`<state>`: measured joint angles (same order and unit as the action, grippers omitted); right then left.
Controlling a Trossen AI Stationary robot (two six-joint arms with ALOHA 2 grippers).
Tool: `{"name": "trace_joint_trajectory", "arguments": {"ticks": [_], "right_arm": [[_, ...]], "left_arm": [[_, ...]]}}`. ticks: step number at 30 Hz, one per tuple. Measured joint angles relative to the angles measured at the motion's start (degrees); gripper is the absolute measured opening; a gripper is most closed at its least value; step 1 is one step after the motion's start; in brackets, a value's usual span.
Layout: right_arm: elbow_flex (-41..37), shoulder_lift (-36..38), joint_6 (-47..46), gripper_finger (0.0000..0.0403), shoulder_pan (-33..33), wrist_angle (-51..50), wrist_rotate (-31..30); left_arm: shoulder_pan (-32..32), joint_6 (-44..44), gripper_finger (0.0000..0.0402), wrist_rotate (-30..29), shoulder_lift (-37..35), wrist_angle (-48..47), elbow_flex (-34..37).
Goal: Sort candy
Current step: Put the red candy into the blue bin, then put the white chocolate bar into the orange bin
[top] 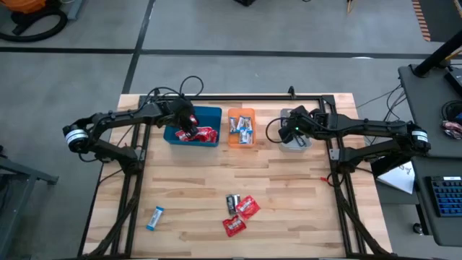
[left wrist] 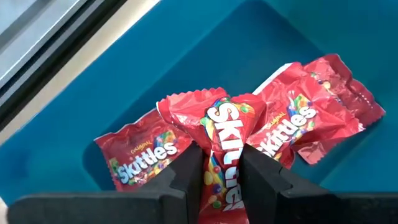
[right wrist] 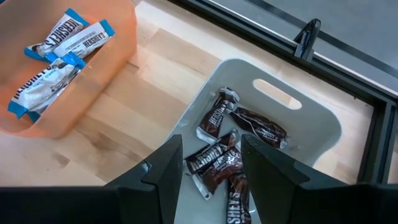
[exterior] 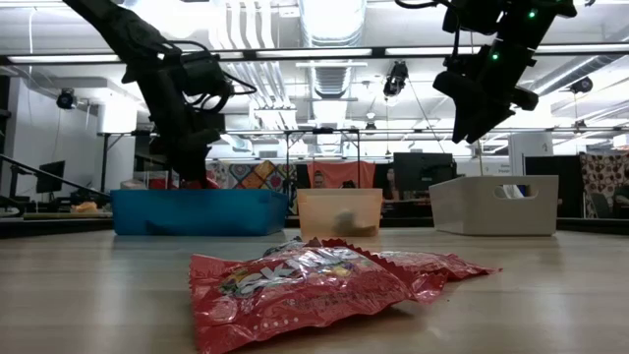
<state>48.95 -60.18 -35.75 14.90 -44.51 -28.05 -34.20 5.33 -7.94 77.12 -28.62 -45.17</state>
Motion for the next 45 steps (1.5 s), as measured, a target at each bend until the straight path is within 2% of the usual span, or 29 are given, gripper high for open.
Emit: {"name": "trace_joint_trajectory", "arguments": {"ticks": [4,11,15,18,22,29,36,40,45], "right_arm": [[0.00,0.00,-0.02,0.0155,0.00,0.10,0.00],[-0.01,0.00,-0.01,0.0155,0.00,0.08,0.00],[-0.02,0.00,-0.02,0.0155,0.00,0.08,0.00],[-0.02,0.00,0.19,0.0155,0.00,0.07,0.00],[-0.02,0.00,0.50,0.0155,0.00,0.07,0.00],[-0.02,0.00,0.51,0.0155,0.00,0.08,-0.01],[-0.07,0.00,0.92,0.0155,0.00,0.28,-0.06],[-0.13,0.00,1.02,0.0155,0.00,0.50,-0.44],[-0.17,0.00,1.05,0.0155,0.00,0.52,-0.46]], "left_arm": [[0.02,1.30,0.0092,0.02,-0.02,-0.16,-0.23],[0.28,1.91,0.0162,0.02,-0.02,-3.05,-3.49],[1.75,4.51,0.0190,0.02,-0.02,-9.75,-7.31],[5.20,8.03,0.0195,1.59,-0.09,-14.83,-9.88],[13.69,13.62,0.0196,2.91,-0.27,-19.60,-11.47],[33.34,28.11,0.0196,4.64,-0.33,-27.25,-13.87],[52.57,51.96,0.0196,5.08,-0.35,-33.79,-16.70],[59.48,65.83,0.0196,6.13,-0.35,-34.51,-15.63],[66.99,83.63,0.0196,10.21,-0.03,-34.55,-14.32]]}}
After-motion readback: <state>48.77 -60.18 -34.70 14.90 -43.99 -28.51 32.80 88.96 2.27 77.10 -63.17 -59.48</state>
